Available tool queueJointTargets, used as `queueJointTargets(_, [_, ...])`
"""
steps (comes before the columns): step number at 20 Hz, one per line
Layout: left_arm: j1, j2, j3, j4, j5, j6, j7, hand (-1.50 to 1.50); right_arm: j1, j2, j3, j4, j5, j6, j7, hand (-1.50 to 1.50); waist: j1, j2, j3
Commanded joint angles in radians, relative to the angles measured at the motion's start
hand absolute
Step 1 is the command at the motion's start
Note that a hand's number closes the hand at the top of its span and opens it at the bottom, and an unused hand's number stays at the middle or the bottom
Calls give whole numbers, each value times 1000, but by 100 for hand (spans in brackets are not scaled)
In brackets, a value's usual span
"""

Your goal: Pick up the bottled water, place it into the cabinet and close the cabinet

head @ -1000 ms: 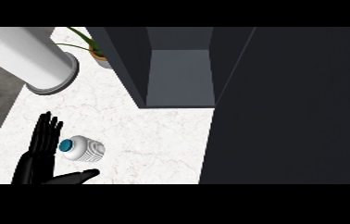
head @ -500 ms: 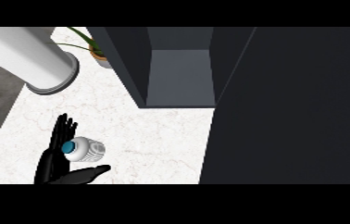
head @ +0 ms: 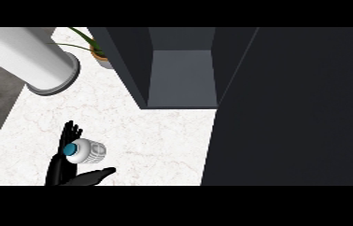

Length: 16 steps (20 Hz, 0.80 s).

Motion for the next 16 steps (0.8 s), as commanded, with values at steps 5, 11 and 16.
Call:
queueJointTargets(5, [-36, -5, 26, 198, -2, 21, -161, -150, 23, -44, 31, -166, 106, -21, 91, -150, -4, -1, 0])
queueJointTargets(11, [-76, 43, 46, 246, 57, -62, -175, -150, 27, -34, 63, -115, 98, -24, 47, -150, 0, 0, 0])
queueJointTargets(16, [-120, 52, 57, 323, 88, -114, -217, -150, 30, -32, 96, -95, 145, -58, 44, -150, -3, -1, 0])
